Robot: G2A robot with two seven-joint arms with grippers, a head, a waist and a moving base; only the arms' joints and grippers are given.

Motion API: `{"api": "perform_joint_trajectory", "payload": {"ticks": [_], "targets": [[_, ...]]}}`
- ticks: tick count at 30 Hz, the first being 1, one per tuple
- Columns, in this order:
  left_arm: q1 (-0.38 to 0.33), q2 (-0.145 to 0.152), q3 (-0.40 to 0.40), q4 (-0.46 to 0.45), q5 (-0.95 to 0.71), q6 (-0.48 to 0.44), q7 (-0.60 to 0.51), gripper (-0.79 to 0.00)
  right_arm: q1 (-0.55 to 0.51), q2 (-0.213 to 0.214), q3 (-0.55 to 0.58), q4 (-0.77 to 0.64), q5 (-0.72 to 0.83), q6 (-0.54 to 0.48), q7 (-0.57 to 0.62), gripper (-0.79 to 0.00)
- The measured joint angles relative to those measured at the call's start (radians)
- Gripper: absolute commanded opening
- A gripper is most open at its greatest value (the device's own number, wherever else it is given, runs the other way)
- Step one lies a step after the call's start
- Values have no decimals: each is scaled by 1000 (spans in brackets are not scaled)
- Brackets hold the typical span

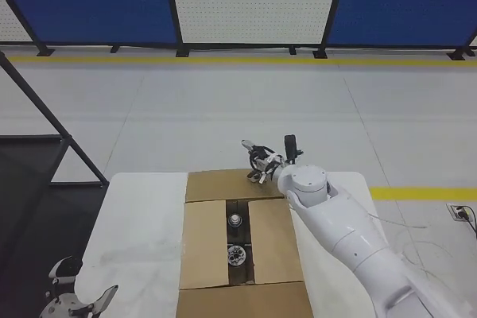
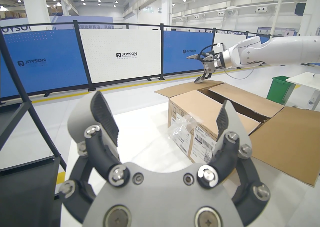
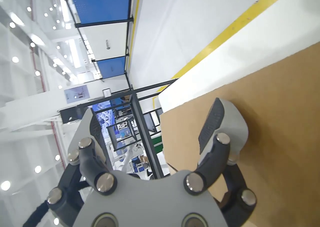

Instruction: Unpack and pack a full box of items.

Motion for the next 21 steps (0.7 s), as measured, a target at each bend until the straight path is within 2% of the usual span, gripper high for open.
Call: {"api": "perform_joint_trajectory", "payload": {"ticks": [5, 9, 13, 16, 19, 21], "targets": [[0, 0, 0, 0, 0, 0, 0, 0, -66, 48, 93, -92, 2, -137, 140, 0], [0, 0, 0, 0, 0, 0, 0, 0, -138, 104, 183, -199, -19, -174, 337, 0], [0, 0, 0, 0, 0, 0, 0, 0, -231, 169, 272, -360, -99, -138, 563, 0], [0, 0, 0, 0, 0, 0, 0, 0, -307, 212, 331, -487, -177, -86, 685, 0], [0, 0, 0, 0, 0, 0, 0, 0, -361, 238, 374, -584, -239, -25, 728, 0], [0, 0, 0, 0, 0, 0, 0, 0, -362, 239, 376, -586, -240, -22, 727, 0]]}}
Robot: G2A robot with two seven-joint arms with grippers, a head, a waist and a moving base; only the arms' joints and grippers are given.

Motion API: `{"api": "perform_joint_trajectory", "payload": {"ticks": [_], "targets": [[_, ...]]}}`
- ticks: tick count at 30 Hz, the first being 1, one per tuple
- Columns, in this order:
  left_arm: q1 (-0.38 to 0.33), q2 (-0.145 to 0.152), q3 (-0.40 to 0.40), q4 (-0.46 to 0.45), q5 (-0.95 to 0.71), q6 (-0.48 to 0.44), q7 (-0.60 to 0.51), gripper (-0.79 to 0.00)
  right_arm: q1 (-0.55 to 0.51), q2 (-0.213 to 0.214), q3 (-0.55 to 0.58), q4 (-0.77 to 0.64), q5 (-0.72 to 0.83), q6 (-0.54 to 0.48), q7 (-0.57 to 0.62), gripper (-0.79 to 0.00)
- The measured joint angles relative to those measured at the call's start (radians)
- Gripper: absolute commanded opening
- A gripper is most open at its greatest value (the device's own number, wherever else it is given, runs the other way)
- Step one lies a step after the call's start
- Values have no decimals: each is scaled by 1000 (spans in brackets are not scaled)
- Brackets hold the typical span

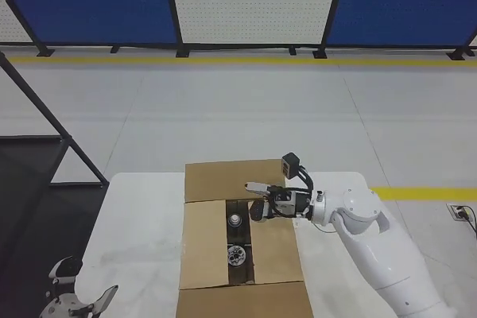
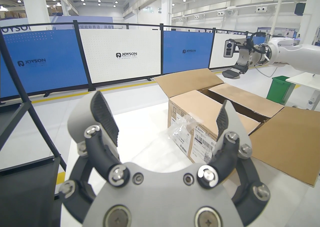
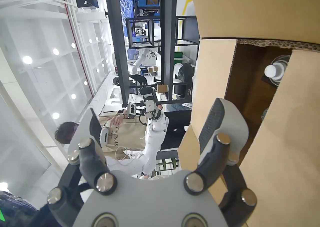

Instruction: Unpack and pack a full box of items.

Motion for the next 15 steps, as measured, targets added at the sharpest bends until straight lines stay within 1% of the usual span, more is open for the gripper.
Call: {"api": "perform_joint_trajectory", "payload": {"ticks": [7, 9, 11, 15], "targets": [[0, 0, 0, 0, 0, 0, 0, 0, -1, -1, -4, 1, 3, -6, 1, 0], [-3, 0, -3, -3, 4, 0, -1, 0, -19, -1, -17, -14, -1, -24, 26, 0], [1, 1, -15, -1, 17, -10, 17, 0, -21, -1, -36, -19, -35, -26, 44, 0], [13, 3, -48, 20, 59, -23, 56, 0, 8, -11, -86, -7, -83, -1, 61, 0]]}}
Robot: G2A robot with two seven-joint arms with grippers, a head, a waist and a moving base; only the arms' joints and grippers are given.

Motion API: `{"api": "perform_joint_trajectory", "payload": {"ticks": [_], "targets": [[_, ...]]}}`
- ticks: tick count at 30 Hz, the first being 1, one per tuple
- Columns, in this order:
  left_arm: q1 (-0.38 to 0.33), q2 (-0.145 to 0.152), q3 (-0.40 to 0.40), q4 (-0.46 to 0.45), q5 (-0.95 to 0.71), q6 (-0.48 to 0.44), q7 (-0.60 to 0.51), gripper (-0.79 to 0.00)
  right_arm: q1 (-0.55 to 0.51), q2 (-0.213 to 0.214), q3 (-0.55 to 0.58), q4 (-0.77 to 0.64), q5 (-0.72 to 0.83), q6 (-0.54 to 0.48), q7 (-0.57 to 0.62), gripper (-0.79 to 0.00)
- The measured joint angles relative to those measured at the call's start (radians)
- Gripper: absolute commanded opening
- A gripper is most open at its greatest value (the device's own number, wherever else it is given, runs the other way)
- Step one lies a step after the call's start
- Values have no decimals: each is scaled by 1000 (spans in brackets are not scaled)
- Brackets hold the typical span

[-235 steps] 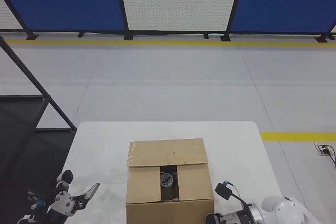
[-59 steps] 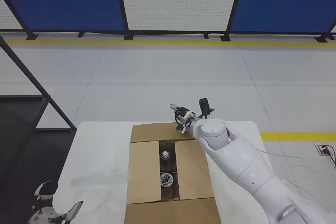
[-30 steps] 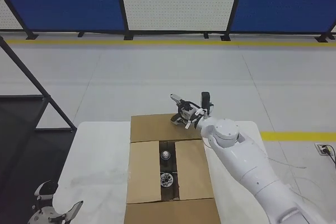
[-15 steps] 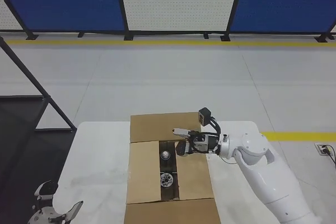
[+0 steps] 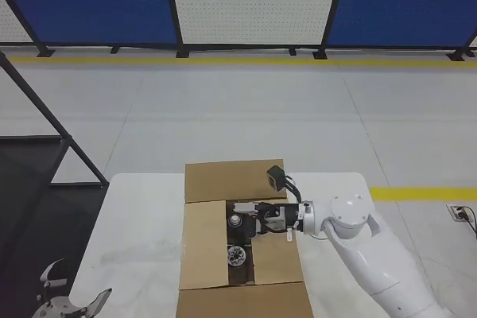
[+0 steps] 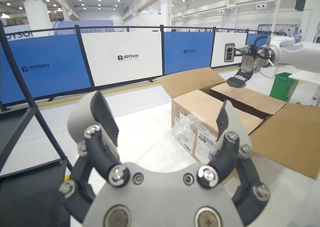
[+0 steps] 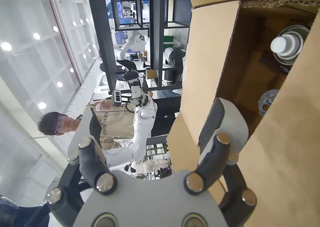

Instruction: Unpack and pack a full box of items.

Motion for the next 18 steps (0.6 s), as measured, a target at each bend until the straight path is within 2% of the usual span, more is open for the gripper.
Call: {"api": "perform_joint_trajectory", "payload": {"ticks": [5, 10, 18], "targets": [[13, 7, -41, 34, 102, -43, 74, 0, 48, -24, -82, 38, -51, 36, -17, 0], [24, 13, -55, 66, 219, -46, 154, 0, 91, -53, -153, 85, -59, 41, -16, 0], [14, 13, -40, 96, 228, -19, 182, 0, 138, -97, -231, 157, -67, 40, -48, 0]]}}
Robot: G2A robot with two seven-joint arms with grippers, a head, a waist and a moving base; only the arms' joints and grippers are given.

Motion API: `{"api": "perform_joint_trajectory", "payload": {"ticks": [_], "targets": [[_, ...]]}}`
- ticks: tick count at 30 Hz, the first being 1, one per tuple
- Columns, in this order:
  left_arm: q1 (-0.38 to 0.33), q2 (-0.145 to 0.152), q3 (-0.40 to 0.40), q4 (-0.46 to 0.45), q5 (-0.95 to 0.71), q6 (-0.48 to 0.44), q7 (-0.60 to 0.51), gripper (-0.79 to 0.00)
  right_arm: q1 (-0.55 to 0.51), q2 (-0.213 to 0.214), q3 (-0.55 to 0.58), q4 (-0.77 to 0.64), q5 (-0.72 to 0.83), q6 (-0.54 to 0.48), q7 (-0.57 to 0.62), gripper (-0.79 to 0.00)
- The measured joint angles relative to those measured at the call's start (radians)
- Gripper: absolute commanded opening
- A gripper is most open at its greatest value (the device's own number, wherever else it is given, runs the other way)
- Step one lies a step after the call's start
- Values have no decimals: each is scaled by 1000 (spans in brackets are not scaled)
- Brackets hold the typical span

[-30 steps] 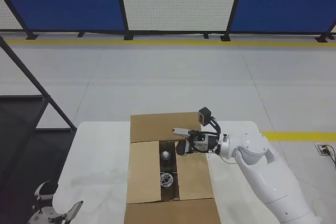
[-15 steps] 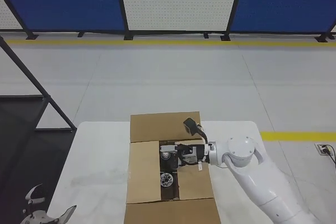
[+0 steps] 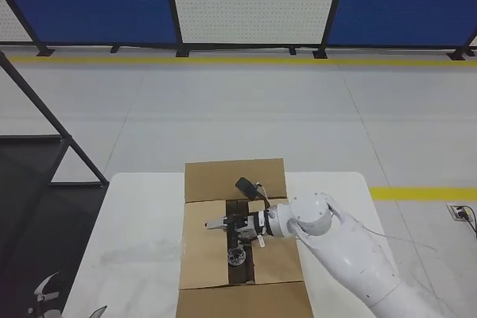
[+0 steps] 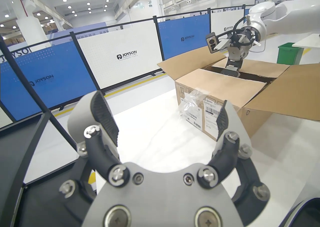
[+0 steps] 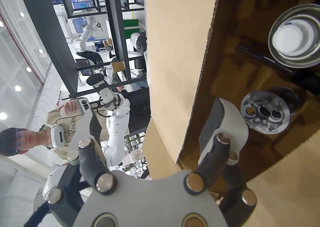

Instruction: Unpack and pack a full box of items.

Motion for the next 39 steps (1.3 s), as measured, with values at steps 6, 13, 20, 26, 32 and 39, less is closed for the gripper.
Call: {"api": "perform_joint_trajectory", "payload": {"ticks": [6, 13, 20, 26, 32, 39], "targets": [[-7, 0, 18, 7, -1, 12, -1, 0, 16, -20, -8, 19, 32, -54, 10, 0], [-12, 0, 34, 6, -16, 16, -5, 0, 23, -40, -9, 3, 71, -91, -2, 0], [-13, -1, 35, 17, -44, 32, -16, 0, 33, -63, -18, -21, 91, -129, -31, 0], [-18, -2, 40, 19, -73, 42, -33, 0, 45, -92, -44, -44, 119, -152, -52, 0], [-20, -3, 48, 15, -83, 41, -41, 0, 62, -118, -78, -35, 142, -152, -56, 0], [-20, -3, 48, 15, -83, 41, -41, 0, 61, -118, -77, -36, 142, -152, -56, 0]]}}
